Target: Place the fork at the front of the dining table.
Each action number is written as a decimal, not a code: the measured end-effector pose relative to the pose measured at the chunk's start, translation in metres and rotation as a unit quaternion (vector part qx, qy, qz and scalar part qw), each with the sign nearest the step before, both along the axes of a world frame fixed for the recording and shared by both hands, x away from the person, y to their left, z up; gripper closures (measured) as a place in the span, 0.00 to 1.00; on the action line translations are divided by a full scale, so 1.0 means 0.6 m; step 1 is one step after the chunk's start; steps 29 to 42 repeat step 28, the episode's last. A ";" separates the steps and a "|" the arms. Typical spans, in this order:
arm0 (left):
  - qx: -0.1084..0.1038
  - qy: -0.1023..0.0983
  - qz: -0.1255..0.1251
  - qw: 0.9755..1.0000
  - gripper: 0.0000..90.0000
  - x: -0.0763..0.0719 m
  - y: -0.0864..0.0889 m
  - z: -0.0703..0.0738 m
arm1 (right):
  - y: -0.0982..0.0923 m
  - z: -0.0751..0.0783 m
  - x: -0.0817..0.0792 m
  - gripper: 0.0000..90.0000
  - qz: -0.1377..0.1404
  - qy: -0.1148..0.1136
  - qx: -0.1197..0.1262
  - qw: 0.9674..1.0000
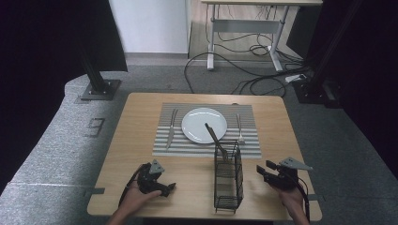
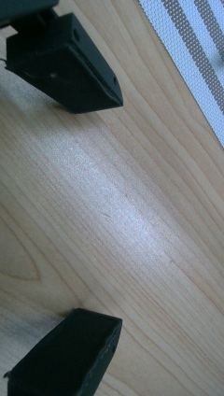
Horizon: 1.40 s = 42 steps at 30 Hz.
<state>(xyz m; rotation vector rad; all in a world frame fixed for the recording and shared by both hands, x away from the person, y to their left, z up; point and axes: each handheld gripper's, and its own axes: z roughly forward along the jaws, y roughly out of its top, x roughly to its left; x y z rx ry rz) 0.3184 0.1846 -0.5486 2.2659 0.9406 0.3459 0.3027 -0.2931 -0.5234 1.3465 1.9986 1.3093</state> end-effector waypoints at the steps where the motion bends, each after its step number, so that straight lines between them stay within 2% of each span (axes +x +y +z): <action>1: 0.000 0.000 0.000 1.000 0.00 0.000 0.000 0.000 | 0.000 -0.001 -0.004 0.50 -0.001 0.001 -0.003 1.000; 11: 0.000 0.000 -0.001 1.000 0.00 0.000 -0.001 0.000 | -0.006 -0.013 -0.034 0.50 0.000 0.014 -0.018 1.000; 28: 0.000 0.000 -0.002 1.000 0.00 0.001 -0.001 0.000 | 0.000 -0.024 -0.023 0.48 0.002 0.025 -0.030 0.999; 42: 0.000 0.000 -0.002 1.000 0.00 0.001 -0.001 0.000 | 0.000 -0.024 -0.023 0.48 0.002 0.025 -0.030 0.999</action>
